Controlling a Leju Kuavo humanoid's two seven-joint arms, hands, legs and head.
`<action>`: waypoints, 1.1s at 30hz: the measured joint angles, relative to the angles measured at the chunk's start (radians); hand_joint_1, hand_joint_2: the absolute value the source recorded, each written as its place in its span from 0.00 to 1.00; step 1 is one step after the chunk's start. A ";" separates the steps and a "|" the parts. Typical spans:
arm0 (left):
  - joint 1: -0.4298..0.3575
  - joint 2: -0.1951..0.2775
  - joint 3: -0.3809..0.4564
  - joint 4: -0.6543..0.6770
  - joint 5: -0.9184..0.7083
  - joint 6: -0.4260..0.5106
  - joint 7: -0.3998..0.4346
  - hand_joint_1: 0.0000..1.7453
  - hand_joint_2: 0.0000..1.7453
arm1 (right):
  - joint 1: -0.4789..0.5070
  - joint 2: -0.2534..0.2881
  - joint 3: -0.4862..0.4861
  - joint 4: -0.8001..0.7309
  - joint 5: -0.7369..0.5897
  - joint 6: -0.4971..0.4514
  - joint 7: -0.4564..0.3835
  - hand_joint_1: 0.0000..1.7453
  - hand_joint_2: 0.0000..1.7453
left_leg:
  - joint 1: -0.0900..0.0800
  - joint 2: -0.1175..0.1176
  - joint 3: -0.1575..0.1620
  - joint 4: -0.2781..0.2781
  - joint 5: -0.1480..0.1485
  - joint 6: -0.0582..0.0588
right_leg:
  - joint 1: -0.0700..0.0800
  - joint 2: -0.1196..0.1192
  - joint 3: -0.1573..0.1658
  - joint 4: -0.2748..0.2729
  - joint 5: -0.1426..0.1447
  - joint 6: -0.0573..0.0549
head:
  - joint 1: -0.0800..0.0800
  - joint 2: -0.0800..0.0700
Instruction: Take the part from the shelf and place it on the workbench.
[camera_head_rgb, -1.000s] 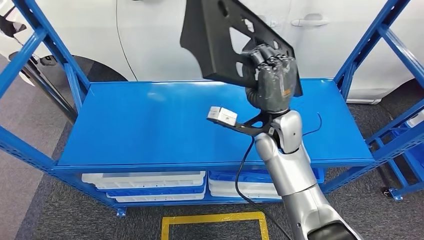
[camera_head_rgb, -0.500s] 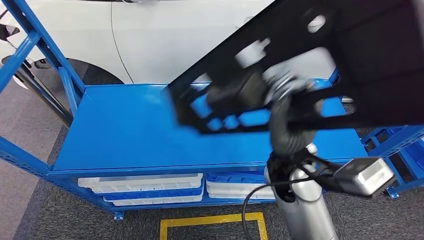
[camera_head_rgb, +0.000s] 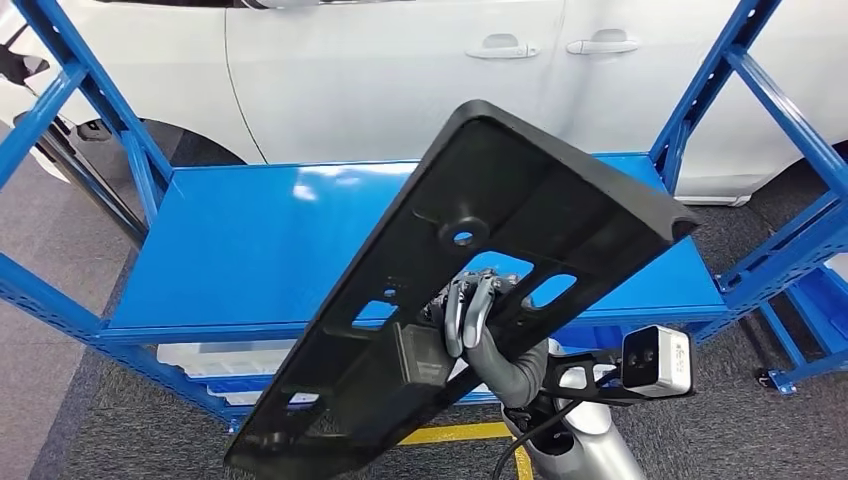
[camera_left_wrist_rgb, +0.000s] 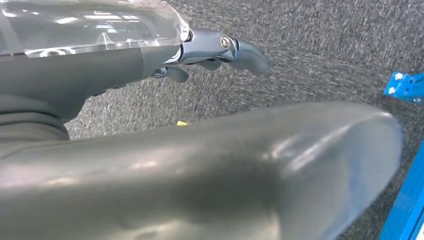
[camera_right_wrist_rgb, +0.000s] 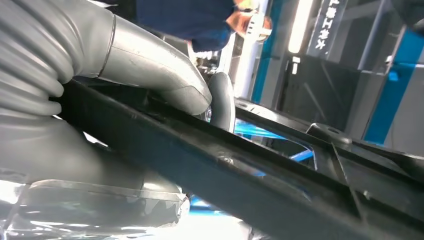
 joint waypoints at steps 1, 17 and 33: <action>0.000 0.000 0.000 0.000 -0.001 -0.001 0.000 0.00 0.00 | -0.001 -0.001 0.000 0.001 0.005 -0.002 0.001 1.00 1.00 | 0.001 0.000 -0.006 0.010 -0.013 -0.004 | -0.001 -0.002 -0.004 -0.004 0.008 -0.009 | 0.000 0.000; -0.009 0.010 -0.002 0.000 0.000 -0.008 0.004 0.00 0.00 | -0.034 -0.020 -0.028 -0.020 -0.020 -0.032 -0.019 1.00 1.00 | -0.006 0.006 0.098 -0.007 -0.085 0.040 | 0.010 -0.006 -0.125 0.034 0.070 0.017 | 0.000 0.000; 0.000 0.012 -0.002 0.000 -0.010 0.014 0.061 0.00 0.00 | -0.006 -0.038 -0.057 -0.058 0.023 -0.047 -0.055 1.00 1.00 | -0.004 0.010 -0.046 0.057 -0.044 -0.001 | 0.003 -0.011 0.034 -0.020 -0.012 -0.025 | 0.000 0.000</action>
